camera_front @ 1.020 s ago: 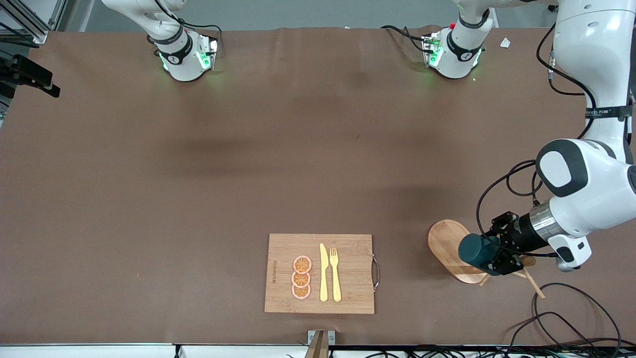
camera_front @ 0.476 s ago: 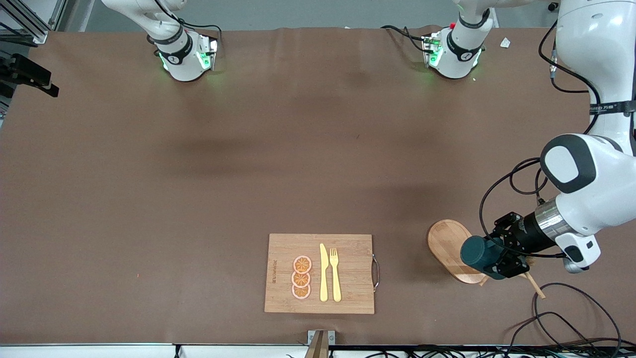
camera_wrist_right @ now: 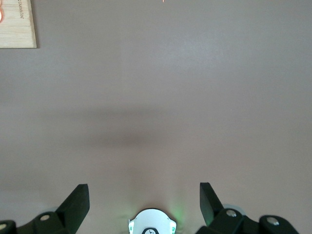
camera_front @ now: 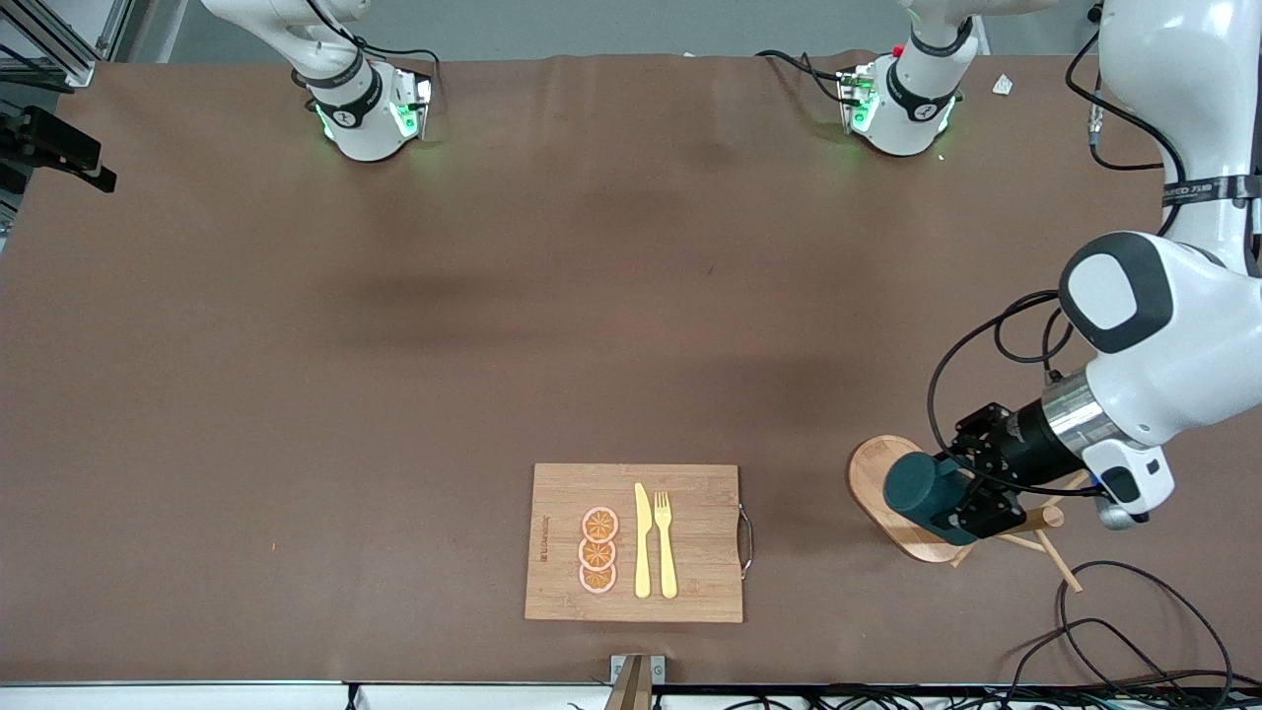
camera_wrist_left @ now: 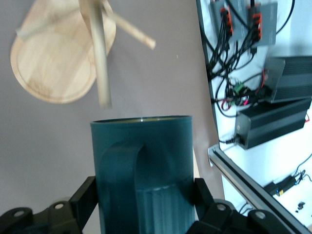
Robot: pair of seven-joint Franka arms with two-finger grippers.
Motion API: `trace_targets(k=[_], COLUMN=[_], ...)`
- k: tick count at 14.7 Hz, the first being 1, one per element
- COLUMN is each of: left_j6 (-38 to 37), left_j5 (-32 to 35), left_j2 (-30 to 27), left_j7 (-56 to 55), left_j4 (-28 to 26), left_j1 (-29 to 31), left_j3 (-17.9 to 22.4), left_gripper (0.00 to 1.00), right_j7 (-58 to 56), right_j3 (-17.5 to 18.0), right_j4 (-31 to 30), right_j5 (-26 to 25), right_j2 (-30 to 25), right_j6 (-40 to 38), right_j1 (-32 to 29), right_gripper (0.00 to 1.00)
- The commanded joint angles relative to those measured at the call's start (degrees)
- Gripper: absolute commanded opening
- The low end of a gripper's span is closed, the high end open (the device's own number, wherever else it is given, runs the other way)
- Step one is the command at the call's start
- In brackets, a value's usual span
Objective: Transfer cup from left to right arm and place
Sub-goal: 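Lift the teal mug off the mug tree peg with the left gripper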
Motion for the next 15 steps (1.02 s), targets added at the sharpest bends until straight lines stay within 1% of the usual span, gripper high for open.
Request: trace_targets(k=[1,2,3,7,9,11,13,15], left_j6=[-0.61,-0.69,-0.69,-0.69,-0.69,-1.65,-3.94,-4.65], left_j5=[0.11,0.72,2.82,15.38,20.48,26.36,30.77,35.25], left_j2=[-1.29,-1.38,-1.56,-1.38,-1.21,-1.21,-1.03,-0.25], left_j7=[-2.51,-2.95,-3.21,-7.07,-9.00,-13.21,-16.47,-18.76], left_j4=[-0.50,-0.50,-0.50,-0.50,-0.59,-0.94,-0.94,-0.94], left_j1=[-1.83,-2.71,-5.33,-12.81,-16.76,-20.46,-23.71,-27.31], left_j3=[-0.61,-0.70,-0.61,-0.61,-0.52,-0.52,-0.52,-0.44], left_gripper=[0.62,0.62,0.62,0.62,0.62,0.62,0.62,0.62], right_j7=[-0.18,-0.35,-0.35,0.17,0.09,0.00,-0.35,-0.44], right_j3=[0.56,0.56,0.56,0.39,0.39,0.39,0.39,0.39], right_j4=[0.12,0.12,0.12,0.21,0.21,0.21,0.21,0.21], right_j5=[-0.35,-0.35,-0.35,0.09,0.18,0.26,0.35,-0.09], right_j2=[-0.21,-0.12,-0.12,-0.12,-0.12,0.40,0.93,1.28], right_j6=[-0.20,-0.20,-0.11,-0.11,-0.03,0.15,0.24,0.59], right_j1=[-0.90,-0.90,-0.90,-1.34,-1.34,-1.34,-1.25,-1.34], right_gripper=[1.00,1.00,1.00,1.00,1.00,1.00,1.00,1.00])
